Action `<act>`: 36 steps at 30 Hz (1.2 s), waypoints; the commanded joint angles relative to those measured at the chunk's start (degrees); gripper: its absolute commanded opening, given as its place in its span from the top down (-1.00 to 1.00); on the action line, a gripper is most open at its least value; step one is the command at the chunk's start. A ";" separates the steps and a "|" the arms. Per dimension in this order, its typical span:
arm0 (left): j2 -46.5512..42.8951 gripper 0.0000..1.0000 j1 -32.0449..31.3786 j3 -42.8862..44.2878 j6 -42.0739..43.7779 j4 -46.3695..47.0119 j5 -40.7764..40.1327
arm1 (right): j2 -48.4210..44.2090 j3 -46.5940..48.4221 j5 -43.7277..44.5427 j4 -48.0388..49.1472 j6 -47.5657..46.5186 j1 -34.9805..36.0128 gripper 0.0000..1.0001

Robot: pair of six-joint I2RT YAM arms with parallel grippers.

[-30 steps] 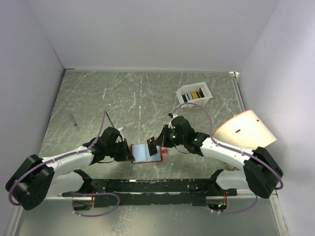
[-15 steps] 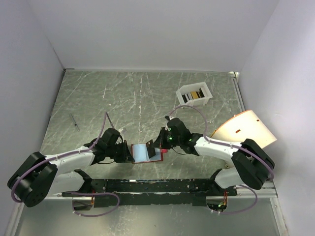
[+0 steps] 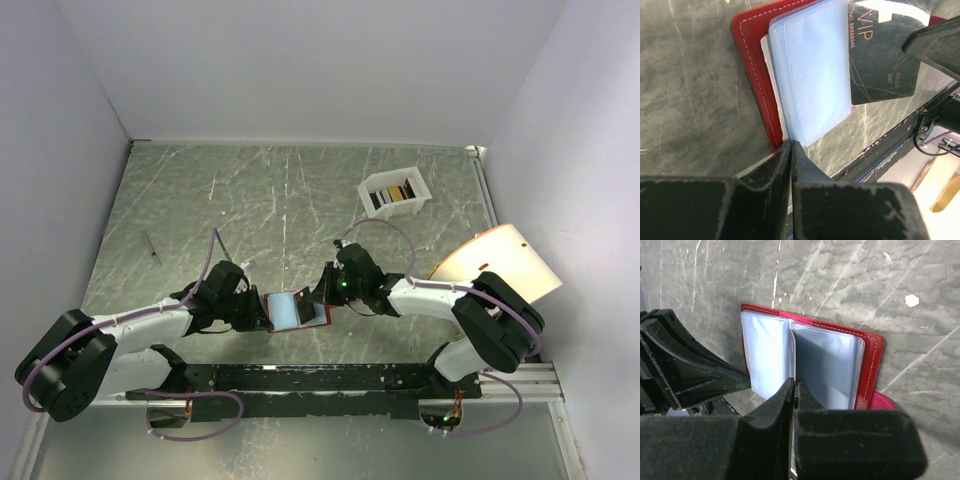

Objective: Put the credit cards into the card holder
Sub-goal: Insert the credit card into the card holder.

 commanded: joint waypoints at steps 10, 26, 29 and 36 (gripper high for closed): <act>-0.34 0.68 0.22 -1.05 0.32 -0.48 -1.18 | 2.97 -2.58 -0.50 3.95 -0.08 0.36 1.00; 1.03 0.67 0.24 -0.53 0.44 0.50 -1.70 | 3.36 -1.77 -3.56 6.50 0.54 -0.06 1.00; 1.02 0.67 0.26 -0.63 0.39 0.53 -1.81 | 3.62 -2.03 -4.78 7.36 0.67 -0.68 1.00; 0.59 0.66 0.22 -0.18 0.53 -0.73 -2.74 | 3.67 -2.83 -7.07 9.28 1.62 -1.77 1.00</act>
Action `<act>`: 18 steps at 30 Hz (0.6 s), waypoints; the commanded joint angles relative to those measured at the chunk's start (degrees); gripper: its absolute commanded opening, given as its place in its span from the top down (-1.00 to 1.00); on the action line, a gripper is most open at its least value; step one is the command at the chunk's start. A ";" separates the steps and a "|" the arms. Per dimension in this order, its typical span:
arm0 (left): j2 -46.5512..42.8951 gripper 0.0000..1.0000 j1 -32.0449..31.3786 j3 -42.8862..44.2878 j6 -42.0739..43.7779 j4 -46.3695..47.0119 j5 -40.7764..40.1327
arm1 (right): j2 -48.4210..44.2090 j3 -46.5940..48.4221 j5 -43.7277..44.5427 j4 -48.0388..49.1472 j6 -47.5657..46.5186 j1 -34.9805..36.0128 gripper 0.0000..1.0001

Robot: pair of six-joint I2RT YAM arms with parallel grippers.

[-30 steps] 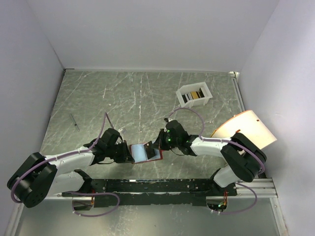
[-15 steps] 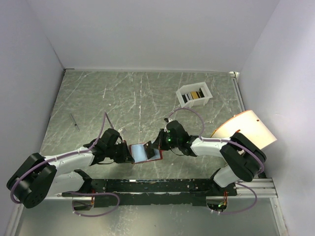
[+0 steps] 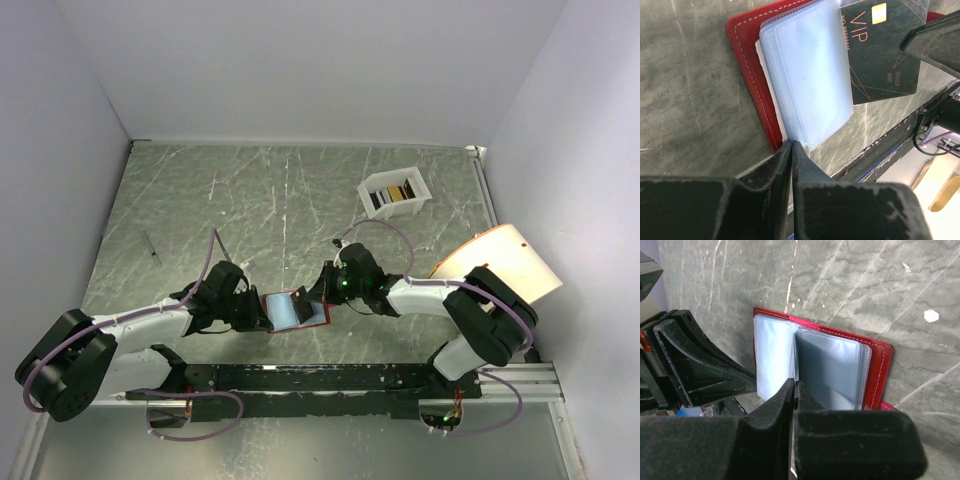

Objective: Put the credit cards into the card holder
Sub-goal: Insert the credit card into the card holder.

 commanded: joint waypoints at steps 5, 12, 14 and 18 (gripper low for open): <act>-0.36 0.66 0.21 0.53 1.06 -2.67 -3.82 | 0.38 -1.77 -4.91 2.92 4.16 -0.68 1.00; -0.16 0.66 0.25 0.68 0.90 -2.61 -3.67 | 1.72 -3.20 -6.43 7.00 7.25 -0.65 1.00; -0.24 0.66 0.22 0.70 0.90 -2.68 -3.63 | 1.63 -3.53 -5.71 7.06 7.21 -0.64 1.00; -0.25 0.66 0.29 0.61 0.94 -2.90 -3.75 | 1.97 -3.60 -4.21 7.48 6.09 -0.79 1.00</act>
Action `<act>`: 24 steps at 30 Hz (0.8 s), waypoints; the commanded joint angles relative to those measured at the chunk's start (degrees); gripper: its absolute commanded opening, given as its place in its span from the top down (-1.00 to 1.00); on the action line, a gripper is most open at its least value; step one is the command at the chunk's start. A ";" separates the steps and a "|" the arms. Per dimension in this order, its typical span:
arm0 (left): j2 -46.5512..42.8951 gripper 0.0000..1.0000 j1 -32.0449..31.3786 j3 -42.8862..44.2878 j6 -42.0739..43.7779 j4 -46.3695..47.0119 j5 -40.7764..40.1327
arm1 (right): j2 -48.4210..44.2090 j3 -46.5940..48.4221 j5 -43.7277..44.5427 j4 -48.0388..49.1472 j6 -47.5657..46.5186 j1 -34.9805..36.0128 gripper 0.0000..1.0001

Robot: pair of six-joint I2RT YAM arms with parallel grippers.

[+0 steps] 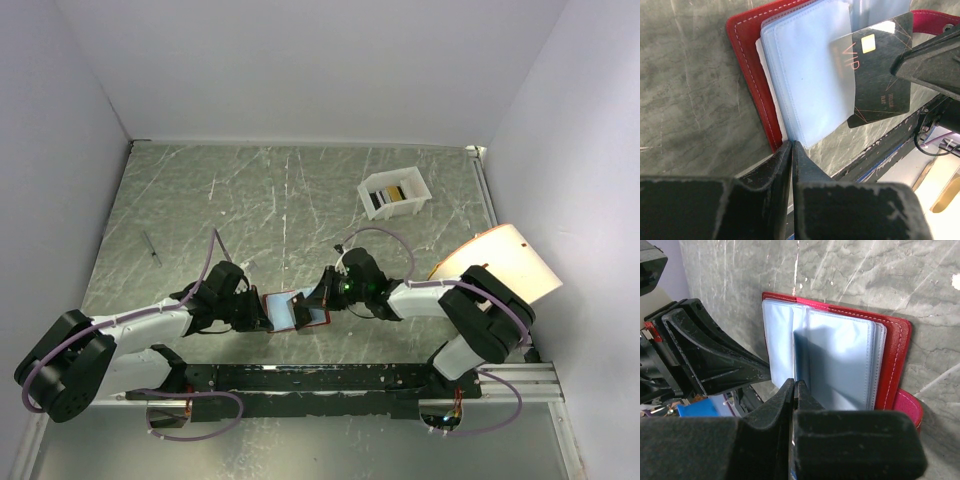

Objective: Put the credit cards into the card holder
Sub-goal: Insert the credit card into the card holder.

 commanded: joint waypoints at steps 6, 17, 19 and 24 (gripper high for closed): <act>-0.50 0.66 0.21 0.05 0.58 -2.04 -2.76 | 2.10 -0.99 1.09 4.79 0.66 -0.42 1.00; -0.62 0.65 0.21 -1.14 -0.34 -0.39 -1.50 | 3.69 -1.46 1.45 8.49 3.09 -0.50 1.00; -0.71 0.65 0.22 -1.19 -0.42 -0.24 -1.45 | 3.61 -1.60 1.85 8.70 3.31 -0.50 1.00; -1.13 0.65 0.17 -1.44 -0.77 0.32 -1.00 | 3.92 -2.22 2.51 9.80 4.23 -0.48 1.00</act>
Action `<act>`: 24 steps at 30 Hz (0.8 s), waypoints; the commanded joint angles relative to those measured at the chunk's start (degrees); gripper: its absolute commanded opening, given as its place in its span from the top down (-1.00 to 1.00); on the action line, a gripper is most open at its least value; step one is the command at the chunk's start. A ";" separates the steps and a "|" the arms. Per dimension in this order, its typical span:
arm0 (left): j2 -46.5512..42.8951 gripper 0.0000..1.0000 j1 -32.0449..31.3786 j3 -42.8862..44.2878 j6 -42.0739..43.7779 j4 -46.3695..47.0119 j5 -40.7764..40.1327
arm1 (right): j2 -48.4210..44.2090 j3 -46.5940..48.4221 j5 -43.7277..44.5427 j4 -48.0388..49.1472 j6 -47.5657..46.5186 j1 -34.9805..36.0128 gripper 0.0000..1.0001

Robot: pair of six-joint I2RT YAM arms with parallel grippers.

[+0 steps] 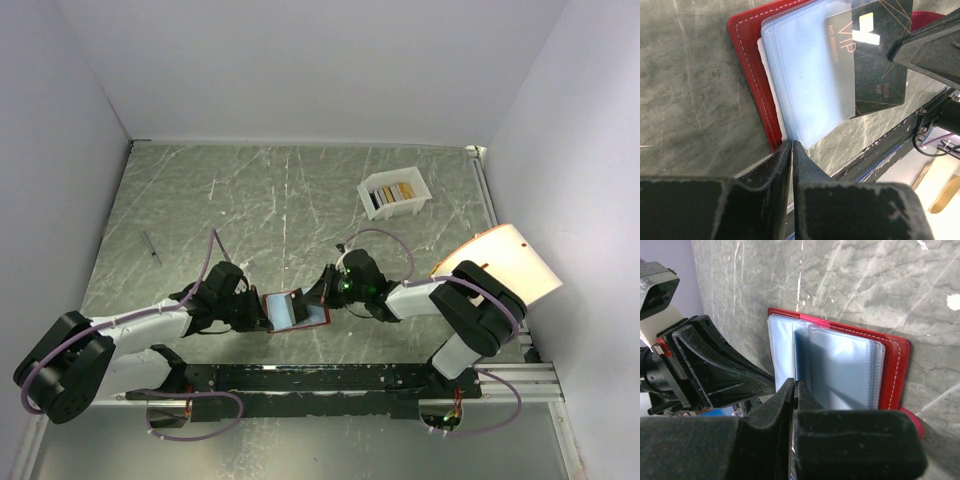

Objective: Put the credit cards into the card holder
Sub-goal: Insert the credit card into the card holder.

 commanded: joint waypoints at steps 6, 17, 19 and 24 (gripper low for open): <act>-1.19 0.64 0.12 -1.81 -1.19 1.41 -0.01 | 1.66 -1.89 2.65 3.13 2.13 -0.24 0.96; -1.68 0.63 0.15 -2.42 -1.76 2.01 0.20 | 3.45 -2.47 2.81 7.35 4.69 0.07 0.99; -1.41 0.63 0.12 -2.48 -1.76 2.27 0.34 | 3.27 -2.52 3.14 7.05 4.82 0.17 0.98; -1.39 0.63 0.13 -2.56 -1.95 2.76 0.64 | 3.40 -2.81 4.08 7.29 5.57 0.62 0.86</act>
